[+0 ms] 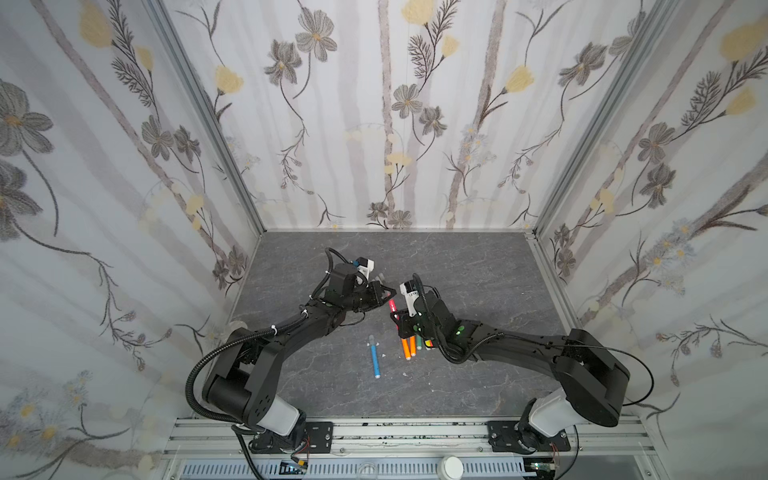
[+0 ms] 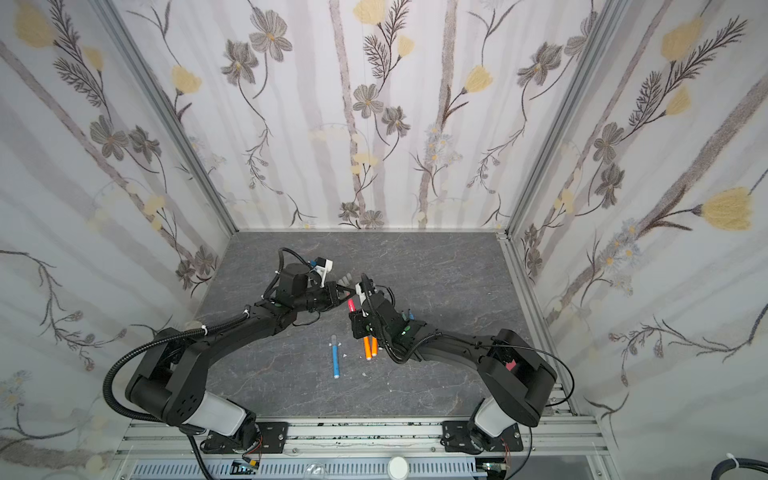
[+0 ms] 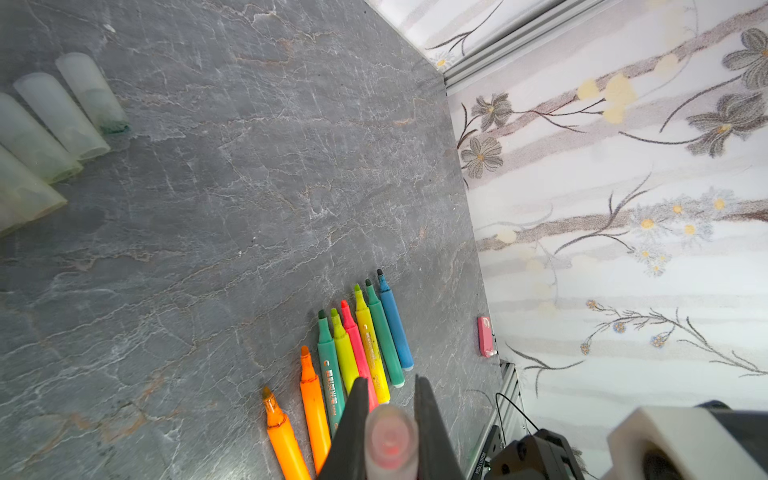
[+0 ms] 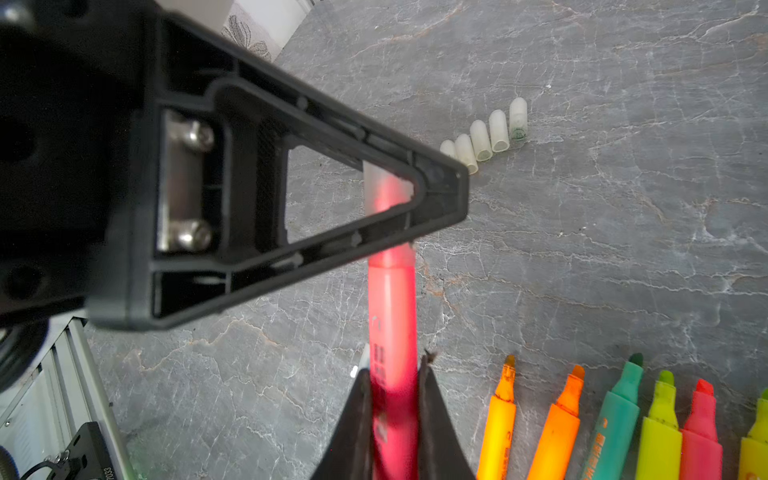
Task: Open the pen caps
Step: 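Pull the pink marker out of the cap with the right while the left lifts away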
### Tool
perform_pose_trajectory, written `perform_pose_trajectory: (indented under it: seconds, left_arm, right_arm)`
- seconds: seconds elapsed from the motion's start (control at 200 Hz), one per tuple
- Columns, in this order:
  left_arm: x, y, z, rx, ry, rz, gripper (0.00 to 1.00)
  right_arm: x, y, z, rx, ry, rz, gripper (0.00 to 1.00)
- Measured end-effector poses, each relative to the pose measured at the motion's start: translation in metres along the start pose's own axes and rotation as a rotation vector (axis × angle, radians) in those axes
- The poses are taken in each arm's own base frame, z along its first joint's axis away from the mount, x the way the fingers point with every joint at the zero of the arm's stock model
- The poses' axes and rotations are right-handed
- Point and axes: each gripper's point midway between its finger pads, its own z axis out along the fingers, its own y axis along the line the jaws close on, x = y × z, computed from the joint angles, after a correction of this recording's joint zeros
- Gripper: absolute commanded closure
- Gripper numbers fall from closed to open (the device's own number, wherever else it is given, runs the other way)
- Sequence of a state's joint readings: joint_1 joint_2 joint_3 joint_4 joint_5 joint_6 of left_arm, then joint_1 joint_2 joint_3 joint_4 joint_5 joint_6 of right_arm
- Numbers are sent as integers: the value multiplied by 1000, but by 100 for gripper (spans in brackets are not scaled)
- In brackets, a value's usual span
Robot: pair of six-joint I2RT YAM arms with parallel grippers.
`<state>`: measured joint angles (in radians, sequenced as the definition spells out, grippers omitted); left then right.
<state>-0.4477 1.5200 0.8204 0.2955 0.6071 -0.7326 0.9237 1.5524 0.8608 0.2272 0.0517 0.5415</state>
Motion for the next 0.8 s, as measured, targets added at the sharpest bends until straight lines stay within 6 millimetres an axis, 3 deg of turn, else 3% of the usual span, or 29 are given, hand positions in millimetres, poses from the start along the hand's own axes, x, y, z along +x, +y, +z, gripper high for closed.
perform_pose_trajectory:
  seconds: [0.29,0.375,0.495,0.734,0.799]
  left_arm:
    - [1,5,2,-4,-4,-4,100]
    - [0,5,2,-7,-9,-5,100]
    - [3,1,2,11,7,-4,100]
    - [3,0,1,15,10,-3,100]
    - [3,0,1,14,7,0,100]
  right_arm:
    - [3,-1,5,2,4,-5,81]
    - [1,-1,7,6,1,-4,76]
    - [-6,2,13,-2,-23,-9,76]
    - [-3,0,17,1,-16,-17,99]
    - [-4,1,17,-1,-19,-21,100]
